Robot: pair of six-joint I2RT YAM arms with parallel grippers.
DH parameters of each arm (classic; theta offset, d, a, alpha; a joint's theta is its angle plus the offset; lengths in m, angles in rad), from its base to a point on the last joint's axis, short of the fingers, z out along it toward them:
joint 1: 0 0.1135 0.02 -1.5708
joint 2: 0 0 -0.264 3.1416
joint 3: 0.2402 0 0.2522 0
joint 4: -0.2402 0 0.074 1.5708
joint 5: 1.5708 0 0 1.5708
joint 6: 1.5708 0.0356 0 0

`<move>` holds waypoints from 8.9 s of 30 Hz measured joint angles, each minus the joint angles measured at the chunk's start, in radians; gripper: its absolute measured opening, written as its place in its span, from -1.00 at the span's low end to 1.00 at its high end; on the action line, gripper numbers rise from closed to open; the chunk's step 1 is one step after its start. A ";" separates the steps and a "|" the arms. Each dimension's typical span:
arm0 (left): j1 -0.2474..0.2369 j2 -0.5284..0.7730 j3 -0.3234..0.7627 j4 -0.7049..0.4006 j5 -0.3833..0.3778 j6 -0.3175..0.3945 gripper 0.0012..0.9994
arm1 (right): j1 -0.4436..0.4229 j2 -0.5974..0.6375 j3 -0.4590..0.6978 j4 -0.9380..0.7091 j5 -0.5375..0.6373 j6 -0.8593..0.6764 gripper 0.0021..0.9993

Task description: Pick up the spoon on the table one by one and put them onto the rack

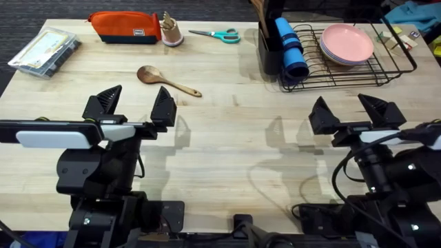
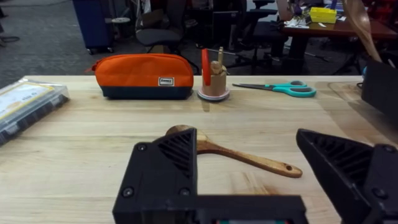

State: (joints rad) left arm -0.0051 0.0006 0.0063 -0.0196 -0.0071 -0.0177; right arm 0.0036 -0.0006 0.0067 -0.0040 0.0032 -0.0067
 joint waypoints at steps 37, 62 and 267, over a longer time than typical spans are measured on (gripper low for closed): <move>0.000 0.438 0.639 -0.407 0.003 -0.048 0.98 | 0.000 0.473 0.743 -0.513 0.060 -0.129 0.99; 0.000 1.019 1.255 -0.822 0.071 -0.050 0.99 | 0.000 0.897 1.189 -0.647 0.060 -0.129 0.99; -0.006 1.717 1.336 -1.126 -0.056 -0.970 -0.91 | 0.000 0.940 1.189 -0.658 0.060 -0.129 1.00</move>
State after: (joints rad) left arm -0.0112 1.7178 1.3418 -1.1454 -0.0635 -0.9875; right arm 0.0036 0.9398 1.1961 -0.6624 0.0635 -0.1356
